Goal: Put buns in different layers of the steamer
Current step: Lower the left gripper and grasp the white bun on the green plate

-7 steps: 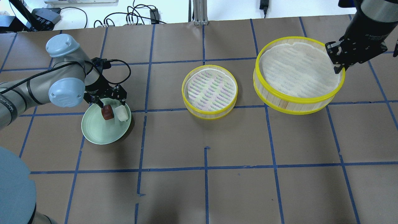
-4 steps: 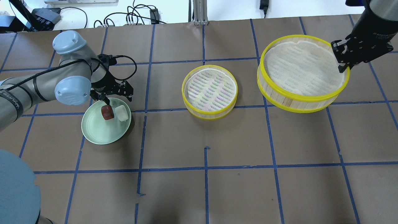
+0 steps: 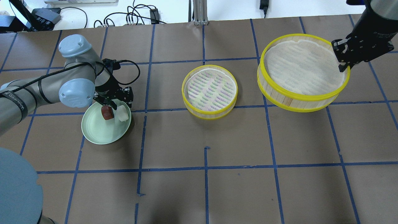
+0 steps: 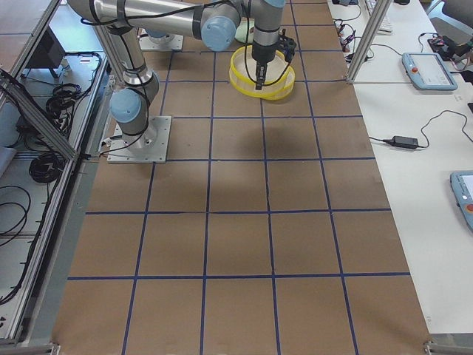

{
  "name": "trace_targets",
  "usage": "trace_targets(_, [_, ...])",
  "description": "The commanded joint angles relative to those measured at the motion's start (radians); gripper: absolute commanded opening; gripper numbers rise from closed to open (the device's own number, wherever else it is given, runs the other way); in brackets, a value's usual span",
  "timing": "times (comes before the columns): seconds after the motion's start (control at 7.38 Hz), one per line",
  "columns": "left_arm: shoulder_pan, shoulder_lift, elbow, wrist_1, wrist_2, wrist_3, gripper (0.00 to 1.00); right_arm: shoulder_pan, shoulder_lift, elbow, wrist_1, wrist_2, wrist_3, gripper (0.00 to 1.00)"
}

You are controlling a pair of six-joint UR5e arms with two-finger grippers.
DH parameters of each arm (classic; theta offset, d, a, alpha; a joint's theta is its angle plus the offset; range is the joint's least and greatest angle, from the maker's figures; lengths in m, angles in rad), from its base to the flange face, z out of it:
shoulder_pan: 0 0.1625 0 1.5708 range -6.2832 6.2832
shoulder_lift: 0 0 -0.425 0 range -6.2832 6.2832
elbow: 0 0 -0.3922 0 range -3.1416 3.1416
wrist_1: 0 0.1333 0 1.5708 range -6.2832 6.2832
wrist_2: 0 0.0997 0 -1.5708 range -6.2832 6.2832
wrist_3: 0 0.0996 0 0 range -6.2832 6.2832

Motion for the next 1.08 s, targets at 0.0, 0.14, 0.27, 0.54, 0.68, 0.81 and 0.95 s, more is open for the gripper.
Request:
trace_targets(0.0, [0.001,-0.001,0.002,-0.032,0.001,0.0,0.46,0.002,0.002,0.004,-0.002,-0.005,0.004,0.1])
trace_targets(0.14, [0.001,-0.001,0.001,-0.032,0.002,0.0,0.38,0.002,0.0,0.004,-0.006,0.003,0.004,0.1])
trace_targets(0.27, [0.001,0.004,-0.008,-0.032,0.002,-0.001,0.3,0.002,0.0,0.001,-0.007,0.005,0.006,0.1])
trace_targets(0.54, [0.001,0.005,-0.001,-0.032,0.005,-0.004,0.18,0.002,0.0,-0.002,-0.007,0.006,0.006,0.11])
trace_targets(0.68, [0.001,0.004,-0.007,-0.033,0.018,-0.003,0.14,0.005,-0.001,-0.002,-0.009,0.006,0.006,0.13])
trace_targets(0.81, [0.001,0.007,0.008,-0.036,0.039,-0.003,0.13,0.006,-0.001,-0.003,-0.009,0.006,0.006,0.13])
trace_targets(0.95, [-0.001,0.022,0.022,-0.038,0.039,-0.001,0.1,0.006,-0.001,-0.005,-0.009,0.006,0.004,0.13])
